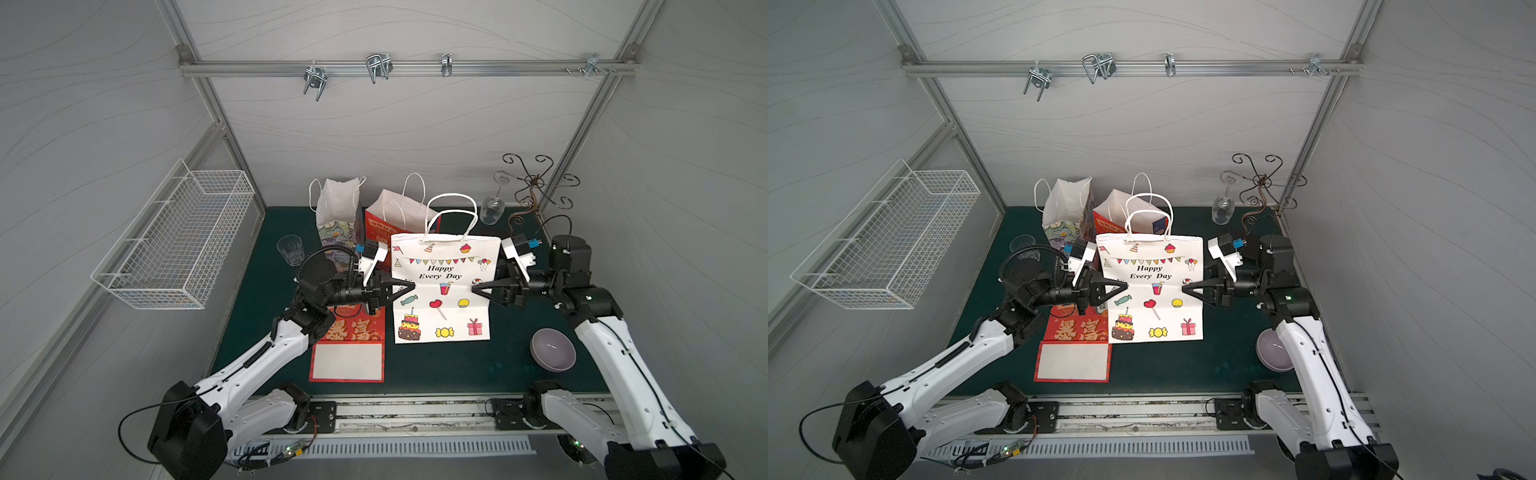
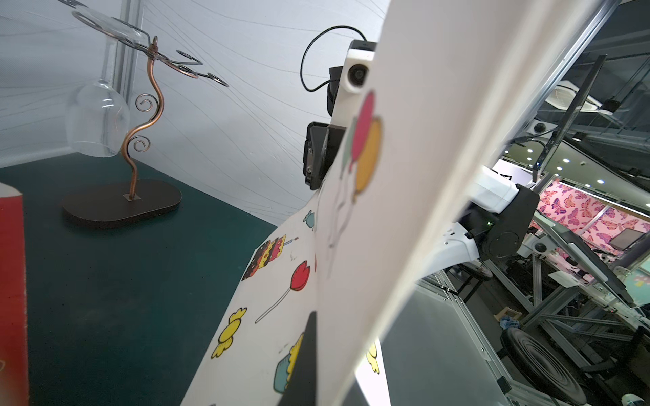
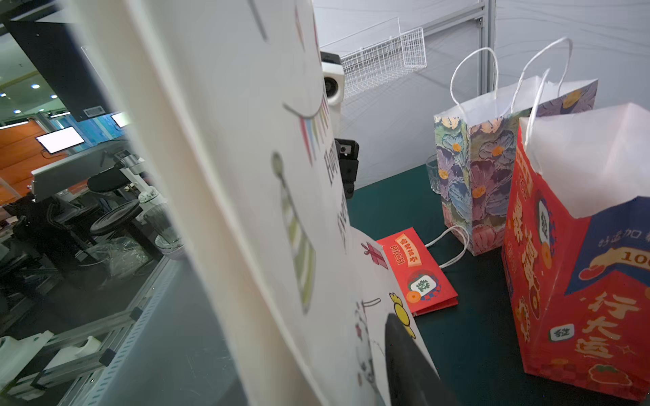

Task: Put away the paper bag
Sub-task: Press the paper bag at the center of the board.

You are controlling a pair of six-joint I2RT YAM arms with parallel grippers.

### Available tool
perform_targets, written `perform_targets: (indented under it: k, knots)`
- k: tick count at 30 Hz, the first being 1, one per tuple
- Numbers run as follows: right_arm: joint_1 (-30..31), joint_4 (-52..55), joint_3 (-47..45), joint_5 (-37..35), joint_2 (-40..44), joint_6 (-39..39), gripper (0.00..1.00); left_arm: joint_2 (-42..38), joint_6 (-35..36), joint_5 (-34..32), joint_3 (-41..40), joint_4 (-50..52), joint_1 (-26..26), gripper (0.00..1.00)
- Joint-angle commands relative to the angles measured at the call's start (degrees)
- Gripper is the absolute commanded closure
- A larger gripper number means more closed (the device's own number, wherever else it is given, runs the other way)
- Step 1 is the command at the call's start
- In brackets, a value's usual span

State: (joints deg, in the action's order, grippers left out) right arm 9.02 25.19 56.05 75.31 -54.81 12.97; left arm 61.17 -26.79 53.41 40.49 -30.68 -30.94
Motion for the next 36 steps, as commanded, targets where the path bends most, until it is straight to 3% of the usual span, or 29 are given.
perform_targets:
  k: [1, 4, 9, 10, 11, 12, 13, 15, 19, 23, 28, 29, 30, 31, 33, 36]
  knots:
    - [-0.06, 2.71, -0.02, 3.04, -0.68, 1.21, 0.75, -0.83, -0.68, -0.62, 2.98, -4.64, -0.11, 1.0]
    - [-0.1, 2.96, 0.11, 3.69, -0.74, 2.25, 1.0, -0.79, -0.72, -0.78, 2.93, -4.32, -0.13, 1.0]
    - [-0.36, 3.46, -0.28, 3.78, 0.08, 3.16, 1.0, -1.0, -0.55, -0.62, 2.75, -3.96, 0.18, 1.0]
    - [-0.4, 3.94, -0.35, 3.03, 0.31, 3.62, 0.9, -1.05, -0.61, -0.6, 2.83, -3.96, 0.33, 1.0]
    - [-0.45, 4.59, -0.58, 2.24, 0.55, 4.0, 0.71, -1.13, -0.78, -0.64, 3.0, -4.15, 0.38, 1.0]
    - [-0.4, 5.42, -0.81, 1.81, 0.78, 4.75, 0.58, -1.14, -1.16, -0.58, 3.17, -4.52, 0.5, 1.0]
    - [-0.41, 6.43, -1.14, 0.9, 0.93, 5.78, 0.5, -1.14, -1.61, -0.53, 3.33, -5.16, 0.44, 1.0]
    - [-0.46, 8.09, -1.64, 0.45, 0.8, 7.11, 0.49, -1.01, -2.21, -0.42, 3.76, -5.65, 0.45, 1.0]
    - [-0.23, 8.65, -1.74, 2.0, 0.34, 7.35, 0.64, -0.87, -2.22, -0.39, 3.87, -5.71, 0.53, 1.0]
    - [-0.26, 8.42, -1.74, 2.82, 0.31, 7.4, 0.97, -0.96, -2.31, -0.4, 3.84, -5.78, 0.52, 1.0]
    - [-0.28, 8.42, -1.34, 3.17, 0.74, 7.41, 1.0, -0.89, -2.23, -0.41, 3.87, -5.61, 0.53, 1.0]
    - [-0.3, 8.86, -1.21, 2.07, 1.04, 7.66, 0.85, -0.9, -2.0, -0.48, 4.0, -5.33, 0.59, 1.0]
    - [-0.34, 9.19, -1.12, 0.19, 1.57, 7.67, 0.61, -0.97, -1.8, -0.6, 4.04, -4.86, 0.65, 1.0]
    - [-0.39, 9.27, -1.16, -1.32, 2.19, 7.68, 0.51, -0.96, -1.67, -0.79, 4.07, -4.43, 0.75, 1.0]
    - [-1.16, 8.65, -1.12, -5.07, 3.95, 6.48, 0.38, -0.89, -0.31, -1.42, 4.63, -1.86, 0.94, 1.0]
    - [-3.2, 7.86, -0.53, -11.48, 7.24, 3.89, 0.3, -0.98, 3.08, -3.16, 5.73, 4.21, 1.19, 1.0]
